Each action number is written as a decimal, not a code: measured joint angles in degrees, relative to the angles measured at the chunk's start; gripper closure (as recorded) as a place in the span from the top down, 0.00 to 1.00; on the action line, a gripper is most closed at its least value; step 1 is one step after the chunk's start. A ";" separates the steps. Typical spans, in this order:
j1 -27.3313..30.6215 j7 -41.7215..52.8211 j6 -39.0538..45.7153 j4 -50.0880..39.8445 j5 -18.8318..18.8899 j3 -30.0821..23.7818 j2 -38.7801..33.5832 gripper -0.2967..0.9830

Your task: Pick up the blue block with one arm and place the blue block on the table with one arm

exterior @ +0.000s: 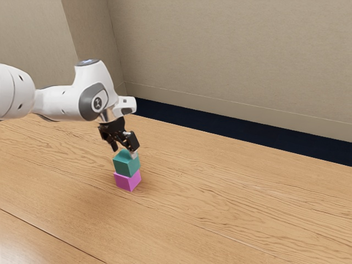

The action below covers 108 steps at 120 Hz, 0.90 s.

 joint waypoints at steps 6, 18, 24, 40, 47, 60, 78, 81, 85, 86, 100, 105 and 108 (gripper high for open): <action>0.02 -0.51 0.09 -0.01 0.24 0.03 0.28 0.77; 0.03 -1.51 0.52 0.02 0.52 0.00 0.78 0.77; 0.02 -1.99 0.83 0.05 0.59 0.01 0.99 0.77; 0.02 -3.24 1.42 -0.03 0.68 0.02 1.51 0.77; 0.04 -3.74 1.65 -0.01 0.70 0.00 1.81 0.77; 0.03 -4.55 2.15 -0.02 0.67 -0.04 2.67 0.77; 0.03 -5.44 2.57 -0.06 0.65 -0.05 2.92 0.77; 0.03 -5.57 2.61 -0.08 0.66 -0.05 3.02 0.77; 0.03 -5.73 2.66 -0.09 0.67 -0.05 3.12 0.77; 0.03 -5.77 2.67 -0.09 0.68 -0.05 3.13 0.77; 0.03 -6.24 2.76 -0.14 1.19 -0.03 3.22 0.77; 0.02 -6.38 2.78 -0.15 1.28 -0.03 3.23 0.77; 0.02 -6.47 2.79 -0.17 1.34 -0.04 3.23 0.77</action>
